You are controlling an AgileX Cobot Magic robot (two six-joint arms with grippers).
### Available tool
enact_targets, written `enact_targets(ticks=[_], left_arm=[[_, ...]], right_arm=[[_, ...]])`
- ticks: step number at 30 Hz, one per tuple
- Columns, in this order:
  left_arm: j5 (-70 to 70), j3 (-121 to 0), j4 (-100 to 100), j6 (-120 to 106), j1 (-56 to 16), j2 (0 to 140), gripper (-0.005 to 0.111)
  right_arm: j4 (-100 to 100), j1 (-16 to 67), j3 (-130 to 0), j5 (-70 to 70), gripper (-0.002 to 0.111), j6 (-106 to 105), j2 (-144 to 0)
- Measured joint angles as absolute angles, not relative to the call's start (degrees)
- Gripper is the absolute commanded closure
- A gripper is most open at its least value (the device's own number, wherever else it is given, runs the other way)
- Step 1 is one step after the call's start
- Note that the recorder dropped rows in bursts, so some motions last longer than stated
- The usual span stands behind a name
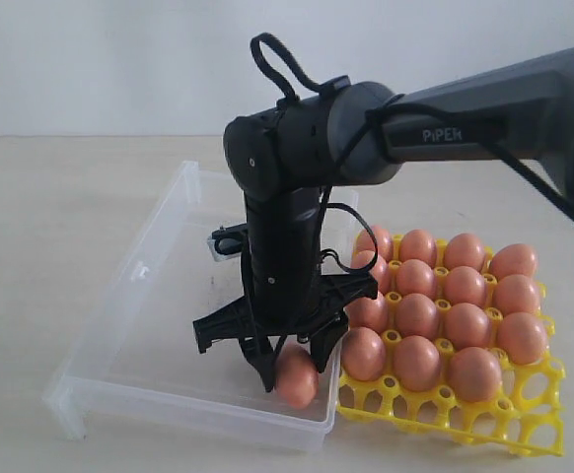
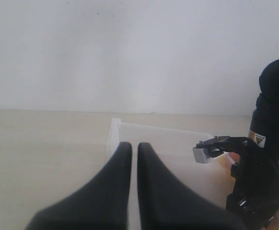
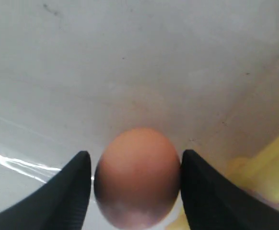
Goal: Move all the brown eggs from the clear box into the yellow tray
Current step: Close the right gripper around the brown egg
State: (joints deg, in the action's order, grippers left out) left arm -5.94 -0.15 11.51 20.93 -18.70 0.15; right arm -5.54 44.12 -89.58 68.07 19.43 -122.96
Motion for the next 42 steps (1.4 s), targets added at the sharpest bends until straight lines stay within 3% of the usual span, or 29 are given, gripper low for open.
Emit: enact_targets(ticks=[42], left_arm=[[-5.9,-0.1,11.5,20.9,-18.7,0.2,0.103]], right_arm=[[-3.2,44.7,-90.2,69.2,0.061,8.2,-125.9]])
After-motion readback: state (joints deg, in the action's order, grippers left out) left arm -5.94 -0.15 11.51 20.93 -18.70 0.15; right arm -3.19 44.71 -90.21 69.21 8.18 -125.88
